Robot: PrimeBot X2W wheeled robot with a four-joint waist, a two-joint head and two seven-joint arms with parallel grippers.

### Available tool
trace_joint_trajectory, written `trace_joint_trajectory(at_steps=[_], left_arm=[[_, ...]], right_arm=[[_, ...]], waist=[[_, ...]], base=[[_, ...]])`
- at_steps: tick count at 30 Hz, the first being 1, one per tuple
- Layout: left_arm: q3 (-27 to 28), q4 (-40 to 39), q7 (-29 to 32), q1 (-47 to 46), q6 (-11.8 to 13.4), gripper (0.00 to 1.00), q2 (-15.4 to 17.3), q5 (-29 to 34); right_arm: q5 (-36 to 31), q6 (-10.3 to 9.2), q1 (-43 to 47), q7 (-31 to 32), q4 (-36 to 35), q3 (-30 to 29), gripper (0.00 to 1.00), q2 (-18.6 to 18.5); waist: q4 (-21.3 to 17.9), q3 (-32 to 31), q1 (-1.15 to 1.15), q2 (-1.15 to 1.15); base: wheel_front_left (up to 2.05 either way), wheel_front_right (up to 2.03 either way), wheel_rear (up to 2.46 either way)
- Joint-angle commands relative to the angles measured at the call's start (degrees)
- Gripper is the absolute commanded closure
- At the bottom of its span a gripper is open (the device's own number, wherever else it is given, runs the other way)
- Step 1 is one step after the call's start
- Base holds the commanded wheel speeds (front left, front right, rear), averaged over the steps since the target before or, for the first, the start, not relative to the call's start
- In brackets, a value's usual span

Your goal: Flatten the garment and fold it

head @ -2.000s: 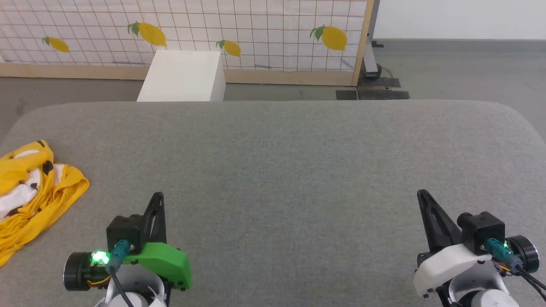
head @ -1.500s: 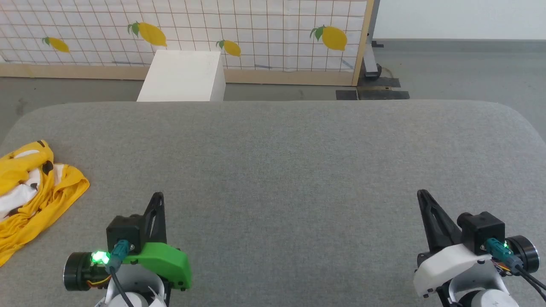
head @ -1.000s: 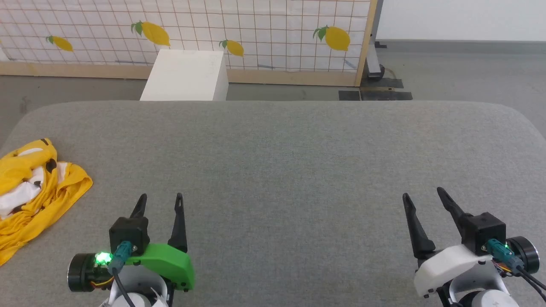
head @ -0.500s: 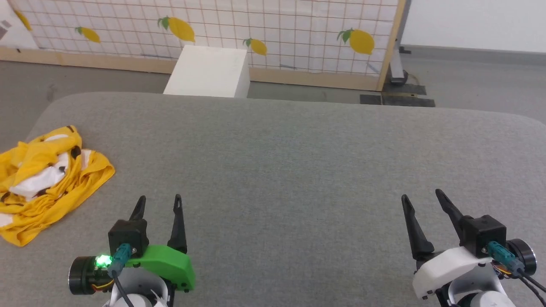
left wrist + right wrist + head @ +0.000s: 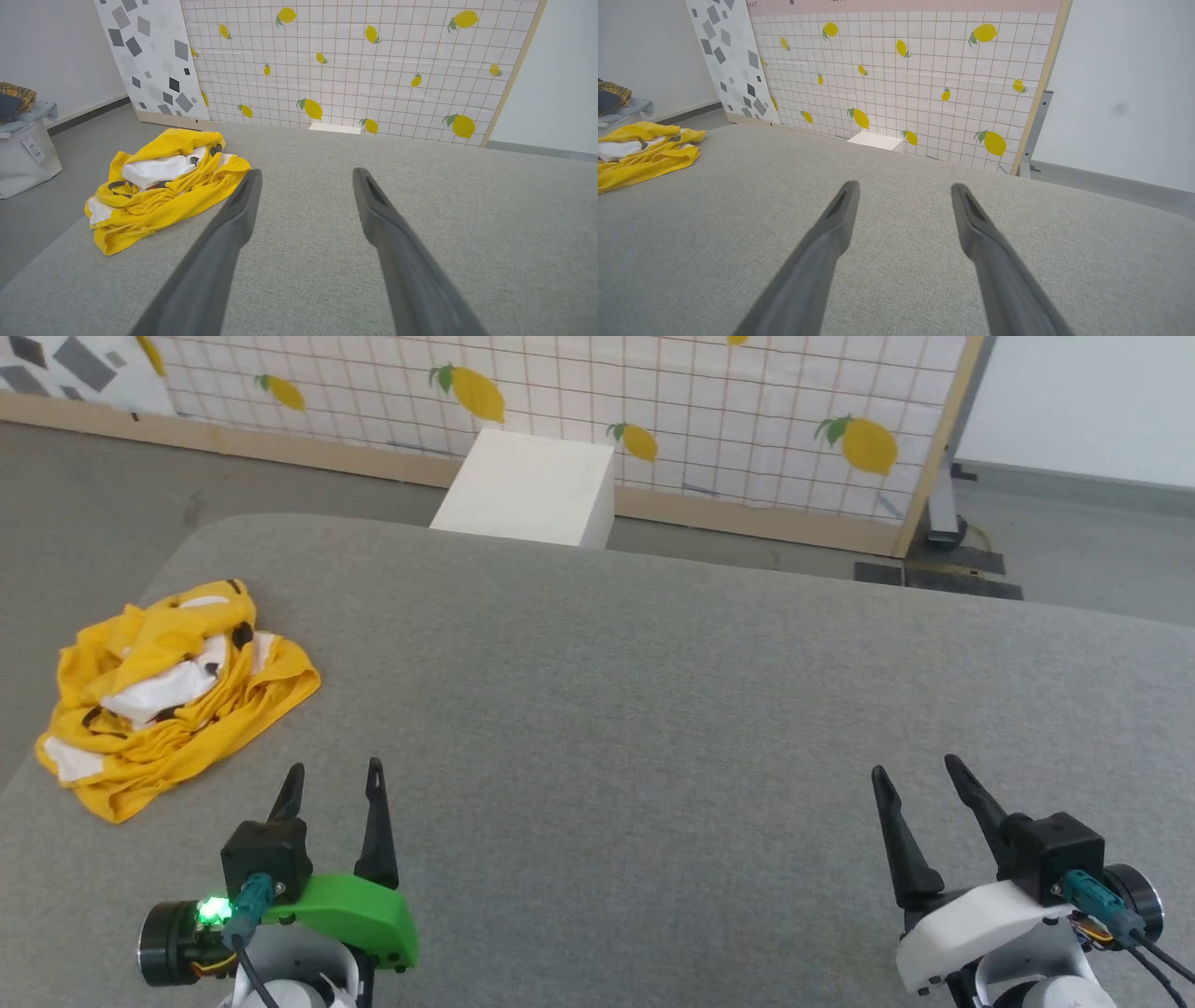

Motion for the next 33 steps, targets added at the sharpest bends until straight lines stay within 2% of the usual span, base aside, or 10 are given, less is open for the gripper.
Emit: trace_joint_trajectory(at_steps=[1, 33], left_arm=[[-0.2, 0.0, -0.7, 0.4, 0.6, 0.0, 0.6, -0.4], [-1.7, 1.1, -3.9, 1.1, 4.7, 0.0, 2.2, -4.6]], right_arm=[[0.5, -0.03, -1.0, -0.7, 0.4, 0.1, 0.0, 0.1], [3.8, -0.06, -1.8, -3.4, 2.6, 1.3, 0.0, 0.1]], waist=[[1.2, -0.1, 0.0, 0.0], [12.1, 0.0, 0.0, 0.0]], base=[[0.0, 0.0, 0.0], [0.0, 0.0, 0.0]])
